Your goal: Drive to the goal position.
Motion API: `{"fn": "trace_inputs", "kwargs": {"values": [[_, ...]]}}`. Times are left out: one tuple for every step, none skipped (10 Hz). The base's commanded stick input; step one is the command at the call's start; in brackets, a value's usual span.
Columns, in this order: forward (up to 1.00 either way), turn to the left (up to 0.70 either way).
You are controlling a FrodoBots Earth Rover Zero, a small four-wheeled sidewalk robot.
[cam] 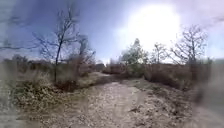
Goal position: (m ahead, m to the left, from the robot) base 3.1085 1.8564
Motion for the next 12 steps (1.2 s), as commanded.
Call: {"fn": "trace_inputs", "kwargs": {"values": [[0.70, -0.07], [0.70, -0.08], [0.70, -0.08], [0.70, -0.08], [0.70, -0.08], [0.70, -0.08], [0.70, -0.05], [0.70, -0.01], [0.70, -0.01], [0.70, -0.02], [0.70, -0.04], [0.70, -0.08]]}}
